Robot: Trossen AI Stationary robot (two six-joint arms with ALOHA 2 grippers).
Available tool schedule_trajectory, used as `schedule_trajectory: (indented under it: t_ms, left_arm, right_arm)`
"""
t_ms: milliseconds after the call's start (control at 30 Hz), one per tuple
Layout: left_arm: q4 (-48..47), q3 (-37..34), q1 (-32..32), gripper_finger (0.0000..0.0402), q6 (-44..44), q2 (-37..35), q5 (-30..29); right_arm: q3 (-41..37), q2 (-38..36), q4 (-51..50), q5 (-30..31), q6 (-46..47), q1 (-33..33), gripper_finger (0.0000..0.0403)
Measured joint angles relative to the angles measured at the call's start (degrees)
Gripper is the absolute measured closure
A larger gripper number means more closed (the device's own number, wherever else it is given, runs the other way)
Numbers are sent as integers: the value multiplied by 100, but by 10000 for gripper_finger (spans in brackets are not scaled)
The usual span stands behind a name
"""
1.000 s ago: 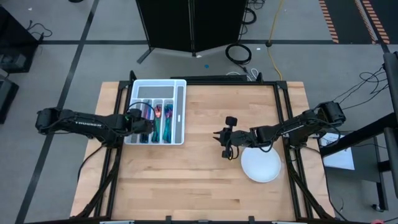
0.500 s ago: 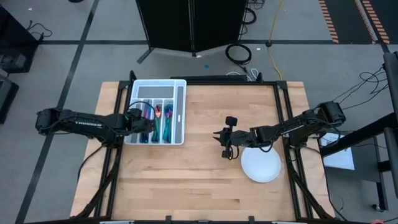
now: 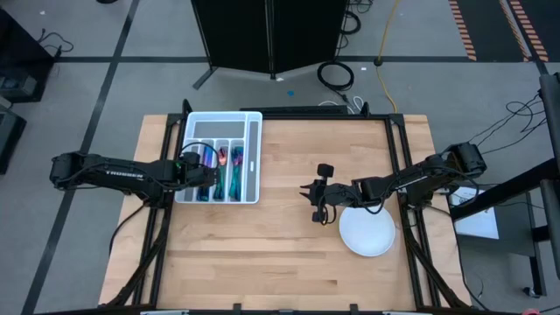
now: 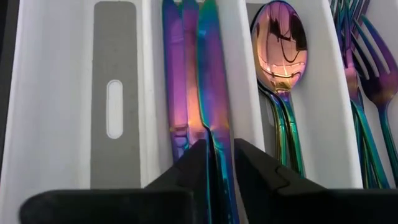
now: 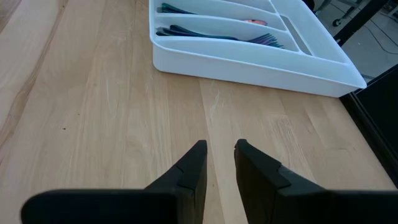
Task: Sort silverware
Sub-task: Put the iridescent knife into the white silverware tray, then return to Home Position
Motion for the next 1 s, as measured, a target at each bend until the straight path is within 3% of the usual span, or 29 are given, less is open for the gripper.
schedule_trajectory:
  t_ms: [333, 633, 800, 1000]
  left_arm:
    - [-21, 36, 0, 287, 101, 0, 33]
    - [104, 374, -2, 287, 1272, 0, 617]
    - [1235, 400, -127, 287, 2812, 0, 1216]
    - [3014, 400, -599, 287, 4482, 0, 1257]
  right_arm:
    - [0, 0, -2, 0, 0, 0, 335]
    - [0, 0, -2, 0, 0, 0, 335]
    - [0, 0, -2, 2, -43, 0, 335]
    - [0, 0, 13, 2, 212, -9, 335]
